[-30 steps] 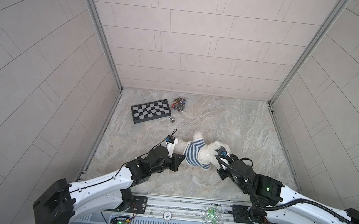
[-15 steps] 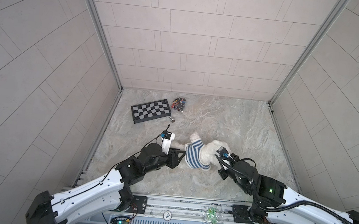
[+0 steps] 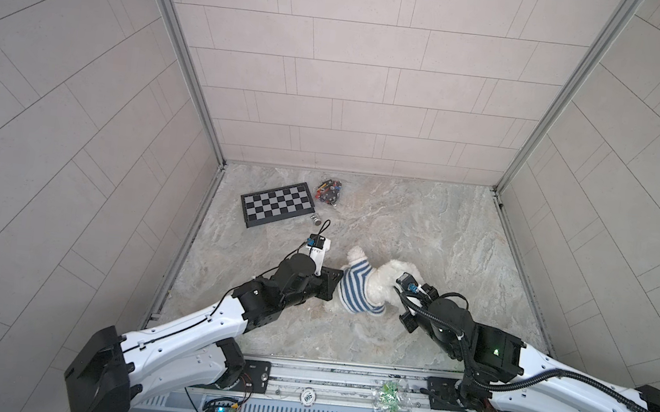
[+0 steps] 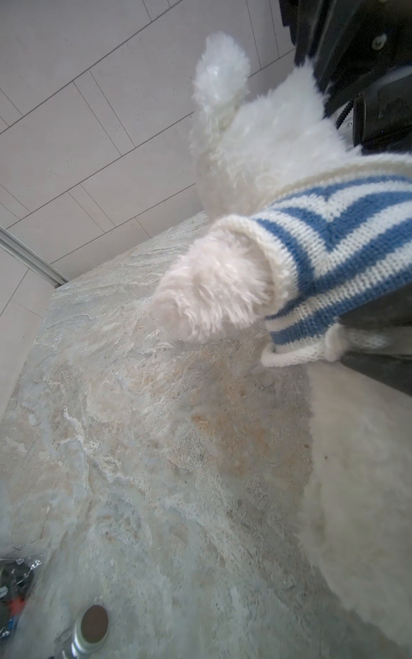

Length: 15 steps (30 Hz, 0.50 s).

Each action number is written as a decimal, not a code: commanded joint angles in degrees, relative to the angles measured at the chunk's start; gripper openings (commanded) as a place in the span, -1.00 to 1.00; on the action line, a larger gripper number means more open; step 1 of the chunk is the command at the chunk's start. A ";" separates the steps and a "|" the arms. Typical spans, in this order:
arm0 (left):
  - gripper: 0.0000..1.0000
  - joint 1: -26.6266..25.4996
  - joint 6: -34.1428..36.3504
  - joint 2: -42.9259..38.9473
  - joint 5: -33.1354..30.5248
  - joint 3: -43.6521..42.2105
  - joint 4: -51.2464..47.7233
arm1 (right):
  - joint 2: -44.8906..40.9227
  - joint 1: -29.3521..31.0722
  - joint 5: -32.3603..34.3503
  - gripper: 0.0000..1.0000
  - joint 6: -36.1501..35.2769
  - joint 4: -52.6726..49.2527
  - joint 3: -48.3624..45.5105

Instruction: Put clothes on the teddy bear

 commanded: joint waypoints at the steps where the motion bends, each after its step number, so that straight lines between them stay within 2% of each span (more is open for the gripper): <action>1: -0.84 0.23 -0.30 -0.74 -1.19 0.24 2.24 | -0.93 0.39 1.83 -1.00 -0.83 3.56 -0.40; 3: -0.99 0.26 -0.51 -1.48 -2.34 -0.26 1.90 | -1.31 0.39 2.29 -1.00 -0.92 3.39 -0.50; 11: -1.00 1.43 -0.80 -4.20 -4.91 -2.62 0.78 | -4.44 0.39 8.40 -1.00 1.59 3.38 -2.64; 15: -1.00 2.39 -1.85 -4.17 -5.37 -4.78 2.56 | -6.08 0.39 9.18 -1.00 2.58 3.57 -3.05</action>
